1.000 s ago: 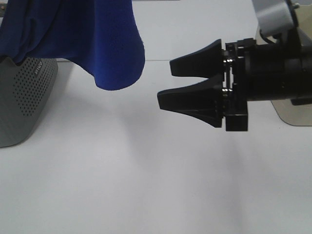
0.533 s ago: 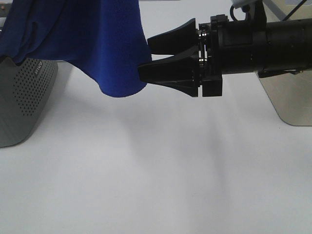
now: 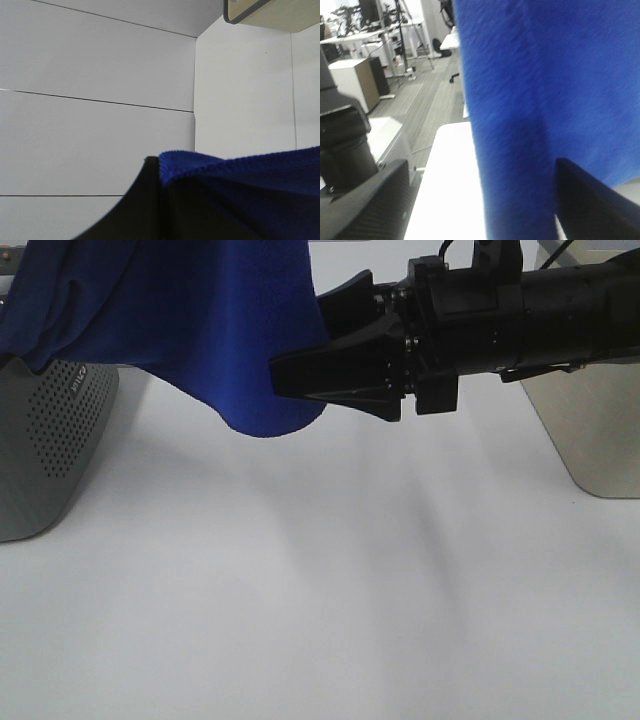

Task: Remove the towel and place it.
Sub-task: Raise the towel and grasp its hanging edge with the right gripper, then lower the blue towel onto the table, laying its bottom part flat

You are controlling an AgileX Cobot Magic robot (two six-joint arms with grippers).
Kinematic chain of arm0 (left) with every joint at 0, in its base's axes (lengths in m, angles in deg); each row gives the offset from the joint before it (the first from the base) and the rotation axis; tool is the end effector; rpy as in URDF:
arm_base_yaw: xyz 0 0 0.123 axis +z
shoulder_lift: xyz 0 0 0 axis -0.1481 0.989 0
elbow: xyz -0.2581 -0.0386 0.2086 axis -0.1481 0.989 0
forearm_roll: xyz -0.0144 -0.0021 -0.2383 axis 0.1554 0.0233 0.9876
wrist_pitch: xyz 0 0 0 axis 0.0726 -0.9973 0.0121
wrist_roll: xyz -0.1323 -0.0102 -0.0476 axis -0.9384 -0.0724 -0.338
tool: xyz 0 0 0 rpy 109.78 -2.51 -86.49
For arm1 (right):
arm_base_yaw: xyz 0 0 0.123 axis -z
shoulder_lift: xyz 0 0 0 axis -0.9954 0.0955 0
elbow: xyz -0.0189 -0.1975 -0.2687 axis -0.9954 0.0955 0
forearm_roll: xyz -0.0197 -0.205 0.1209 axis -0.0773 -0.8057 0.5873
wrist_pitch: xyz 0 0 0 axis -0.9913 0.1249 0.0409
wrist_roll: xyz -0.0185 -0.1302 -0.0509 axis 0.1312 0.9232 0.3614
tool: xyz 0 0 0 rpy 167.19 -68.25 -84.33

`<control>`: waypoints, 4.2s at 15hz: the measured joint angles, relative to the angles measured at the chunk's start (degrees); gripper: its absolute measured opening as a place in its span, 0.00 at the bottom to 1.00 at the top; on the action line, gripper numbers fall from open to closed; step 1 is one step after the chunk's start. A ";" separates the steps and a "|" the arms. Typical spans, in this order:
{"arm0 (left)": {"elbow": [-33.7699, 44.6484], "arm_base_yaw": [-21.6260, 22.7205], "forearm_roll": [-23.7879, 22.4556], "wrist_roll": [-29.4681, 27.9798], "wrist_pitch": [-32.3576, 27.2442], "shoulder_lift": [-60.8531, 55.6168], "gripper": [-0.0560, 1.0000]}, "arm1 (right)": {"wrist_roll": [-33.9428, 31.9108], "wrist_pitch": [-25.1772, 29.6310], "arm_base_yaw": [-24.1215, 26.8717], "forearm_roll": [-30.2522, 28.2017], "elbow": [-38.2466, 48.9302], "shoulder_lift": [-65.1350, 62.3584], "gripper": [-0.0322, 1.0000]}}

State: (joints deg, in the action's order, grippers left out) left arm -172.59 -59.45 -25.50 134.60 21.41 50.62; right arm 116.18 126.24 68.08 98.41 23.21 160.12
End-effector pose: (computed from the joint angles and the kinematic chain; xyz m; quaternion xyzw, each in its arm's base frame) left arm 0.2466 -0.2322 0.5410 0.6235 0.4662 0.2285 0.5846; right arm 0.2898 0.2222 0.2884 -0.4718 0.5966 0.4851 0.4314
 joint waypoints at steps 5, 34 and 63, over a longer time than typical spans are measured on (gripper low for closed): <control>0.00 0.00 -2.41 0.17 0.57 1.72 0.05 | -5.27 0.06 0.00 -9.80 0.00 0.00 0.67; 0.00 14.67 -3.09 -39.71 27.67 5.79 0.05 | -94.19 -19.25 0.00 -77.69 -55.58 -5.33 0.05; -52.60 33.52 4.76 -34.26 62.34 57.30 0.05 | -96.72 -72.48 0.00 -91.44 -70.42 18.05 0.05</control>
State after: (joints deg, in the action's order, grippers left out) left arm -225.19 -25.93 -20.75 100.33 83.74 107.91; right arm 19.46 53.77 68.08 6.96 -47.21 178.17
